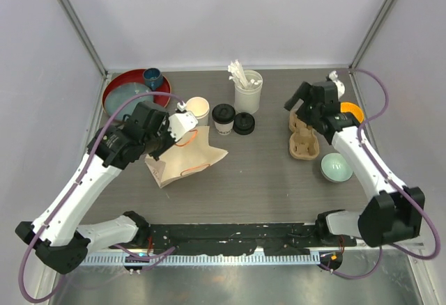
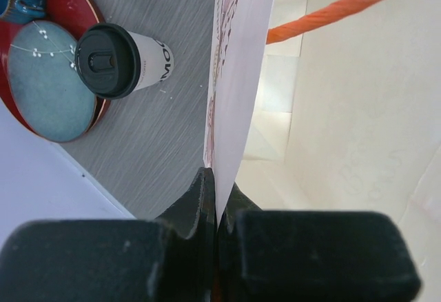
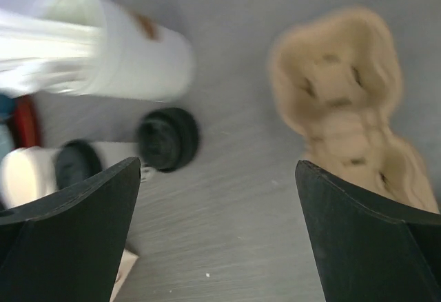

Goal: Pack the takeout coffee

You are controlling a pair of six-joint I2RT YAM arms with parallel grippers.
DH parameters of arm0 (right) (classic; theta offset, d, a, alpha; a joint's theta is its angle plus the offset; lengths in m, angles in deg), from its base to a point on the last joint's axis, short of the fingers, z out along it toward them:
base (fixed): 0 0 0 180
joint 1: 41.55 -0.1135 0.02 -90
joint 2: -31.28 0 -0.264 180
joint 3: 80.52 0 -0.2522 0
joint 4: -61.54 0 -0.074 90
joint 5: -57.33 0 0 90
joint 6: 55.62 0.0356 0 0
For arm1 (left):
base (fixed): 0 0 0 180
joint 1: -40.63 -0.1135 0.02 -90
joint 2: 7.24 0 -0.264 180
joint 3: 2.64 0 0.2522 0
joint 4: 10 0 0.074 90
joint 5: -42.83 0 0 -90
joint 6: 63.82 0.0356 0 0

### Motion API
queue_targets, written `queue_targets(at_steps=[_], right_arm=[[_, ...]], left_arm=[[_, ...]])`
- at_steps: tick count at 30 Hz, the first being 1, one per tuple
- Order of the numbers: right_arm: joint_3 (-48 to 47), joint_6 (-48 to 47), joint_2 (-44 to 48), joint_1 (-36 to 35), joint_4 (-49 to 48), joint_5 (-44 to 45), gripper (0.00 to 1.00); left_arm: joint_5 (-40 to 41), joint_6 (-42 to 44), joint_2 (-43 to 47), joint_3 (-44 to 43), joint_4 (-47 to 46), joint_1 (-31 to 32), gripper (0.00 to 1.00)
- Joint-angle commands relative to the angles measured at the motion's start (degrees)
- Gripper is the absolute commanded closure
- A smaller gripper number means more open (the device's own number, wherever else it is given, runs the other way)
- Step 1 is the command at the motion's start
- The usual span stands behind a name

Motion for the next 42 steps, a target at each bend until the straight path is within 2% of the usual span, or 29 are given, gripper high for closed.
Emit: queue_targets(at_steps=[1,4,8,12,15,26,27,31,36,39,42], right_arm=[[4.36,17.95,-1.09,2.84,-0.77,10.12,0.00],[5.42,26.30,-1.35,2.93,4.15,18.76,0.00],[6.12,36.41,-1.26,2.93,10.74,23.62,0.06],[4.29,41.43,-7.03,2.93,12.24,22.05,0.14],[-0.62,47.67,-11.89,3.10,18.92,21.17,0.15],[-5.13,47.24,-22.26,3.28,20.51,18.45,0.15],[-5.04,47.24,-22.62,3.37,20.60,18.27,0.17],[-4.86,47.77,-23.59,3.46,20.42,17.74,0.34],[-4.51,47.51,-23.68,3.98,20.42,18.35,0.38],[-3.90,47.51,-23.59,4.51,20.16,17.74,0.46],[-2.49,47.59,-23.85,5.04,19.19,14.93,0.49]], left_arm=[[-1.86,-0.86,2.01,-2.36,-2.58,0.29,1.00],[-2.91,-0.95,2.45,-2.45,-2.58,0.29,1.00],[-3.71,-0.68,2.71,-1.75,-2.84,0.29,1.00],[-3.53,-0.07,2.45,-1.31,-3.20,0.81,1.00],[-3.01,0.28,2.54,-1.39,-3.46,0.99,1.00],[-2.65,0.72,3.42,-1.22,-3.02,1.26,1.00],[-2.65,0.81,3.42,-1.22,-2.93,1.26,1.00],[-2.65,0.99,3.59,-1.04,-2.58,1.34,1.00],[-2.30,1.08,3.68,-0.34,-2.76,1.34,1.00],[-2.30,1.25,3.68,-0.34,-2.58,1.34,1.00],[-2.48,1.43,3.50,-0.78,-2.49,1.34,1.00]])
